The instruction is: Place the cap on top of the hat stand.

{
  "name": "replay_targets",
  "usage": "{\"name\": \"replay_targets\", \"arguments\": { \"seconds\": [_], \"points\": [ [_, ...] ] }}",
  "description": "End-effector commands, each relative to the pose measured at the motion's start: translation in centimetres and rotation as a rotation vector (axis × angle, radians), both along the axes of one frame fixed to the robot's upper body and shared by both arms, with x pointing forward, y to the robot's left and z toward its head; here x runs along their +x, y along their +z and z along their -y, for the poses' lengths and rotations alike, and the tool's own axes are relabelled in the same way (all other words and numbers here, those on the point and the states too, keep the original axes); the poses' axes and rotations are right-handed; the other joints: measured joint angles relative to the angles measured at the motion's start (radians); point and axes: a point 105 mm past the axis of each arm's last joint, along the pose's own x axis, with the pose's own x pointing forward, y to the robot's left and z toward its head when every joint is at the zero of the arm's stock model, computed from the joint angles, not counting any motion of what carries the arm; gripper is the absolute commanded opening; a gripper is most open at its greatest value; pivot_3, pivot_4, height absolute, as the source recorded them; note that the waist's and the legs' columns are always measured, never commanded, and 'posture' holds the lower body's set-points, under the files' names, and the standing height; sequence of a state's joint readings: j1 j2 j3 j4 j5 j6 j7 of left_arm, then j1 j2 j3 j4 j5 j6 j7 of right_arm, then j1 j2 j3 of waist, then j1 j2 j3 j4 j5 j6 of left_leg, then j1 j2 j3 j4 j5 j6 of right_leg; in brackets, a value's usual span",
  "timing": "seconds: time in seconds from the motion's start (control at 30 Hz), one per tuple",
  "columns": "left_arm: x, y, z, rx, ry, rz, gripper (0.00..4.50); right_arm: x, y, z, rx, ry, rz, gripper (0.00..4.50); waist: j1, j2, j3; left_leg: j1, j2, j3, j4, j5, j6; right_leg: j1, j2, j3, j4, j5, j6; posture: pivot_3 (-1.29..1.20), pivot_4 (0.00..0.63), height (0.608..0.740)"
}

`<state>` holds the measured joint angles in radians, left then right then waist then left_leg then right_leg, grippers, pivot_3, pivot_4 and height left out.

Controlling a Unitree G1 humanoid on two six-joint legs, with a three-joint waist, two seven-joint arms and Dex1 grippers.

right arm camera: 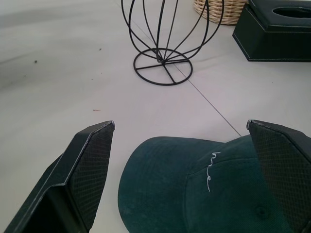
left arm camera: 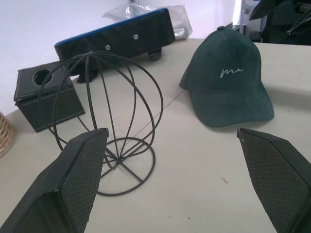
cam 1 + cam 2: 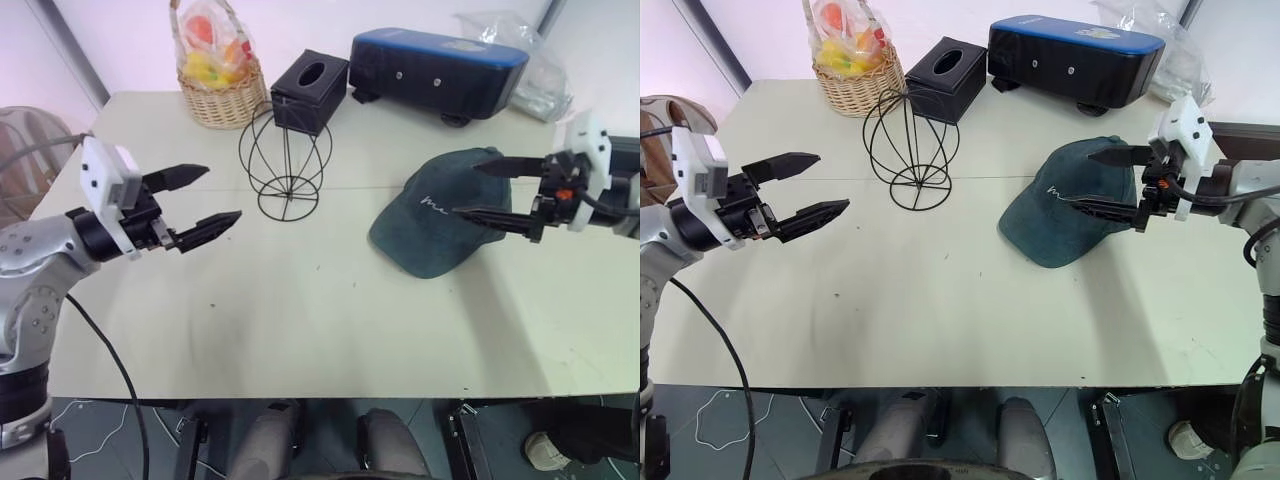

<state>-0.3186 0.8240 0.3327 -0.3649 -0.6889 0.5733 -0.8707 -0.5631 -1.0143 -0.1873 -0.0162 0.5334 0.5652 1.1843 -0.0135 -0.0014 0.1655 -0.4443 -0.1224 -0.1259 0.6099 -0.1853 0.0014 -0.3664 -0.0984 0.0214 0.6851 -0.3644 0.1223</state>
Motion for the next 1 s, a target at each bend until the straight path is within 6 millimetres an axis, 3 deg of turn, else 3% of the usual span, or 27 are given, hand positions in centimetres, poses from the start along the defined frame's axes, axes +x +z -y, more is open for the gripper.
{"name": "replay_targets", "arguments": {
  "seconds": [0.03, 1.0],
  "points": [
    [-0.3, 1.0, -0.2, 0.008, 0.006, 0.05, 4.46, -0.7, 1.7, 0.2, -0.011, -0.003, 0.063, 4.5, 0.0, 0.0, 0.0, 0.0, 0.0, 0.0, 0.0, 0.0, 0.0, 0.0, 0.0, 0.0, 0.0, 0.0, 0.0, 0.0, 0.15, 0.74],
    [-0.1, 0.9, -0.1, -0.018, 0.001, 0.039, 4.46, -2.0, 1.9, -1.0, -0.003, -0.039, 0.096, 4.5, 0.001, 0.0, 0.0, 0.0, 0.0, 0.0, 0.0, 0.0, 0.0, 0.0, 0.0, 0.0, 0.0, 0.0, 0.0, 0.0, 0.15, 0.74]
  ]
}}
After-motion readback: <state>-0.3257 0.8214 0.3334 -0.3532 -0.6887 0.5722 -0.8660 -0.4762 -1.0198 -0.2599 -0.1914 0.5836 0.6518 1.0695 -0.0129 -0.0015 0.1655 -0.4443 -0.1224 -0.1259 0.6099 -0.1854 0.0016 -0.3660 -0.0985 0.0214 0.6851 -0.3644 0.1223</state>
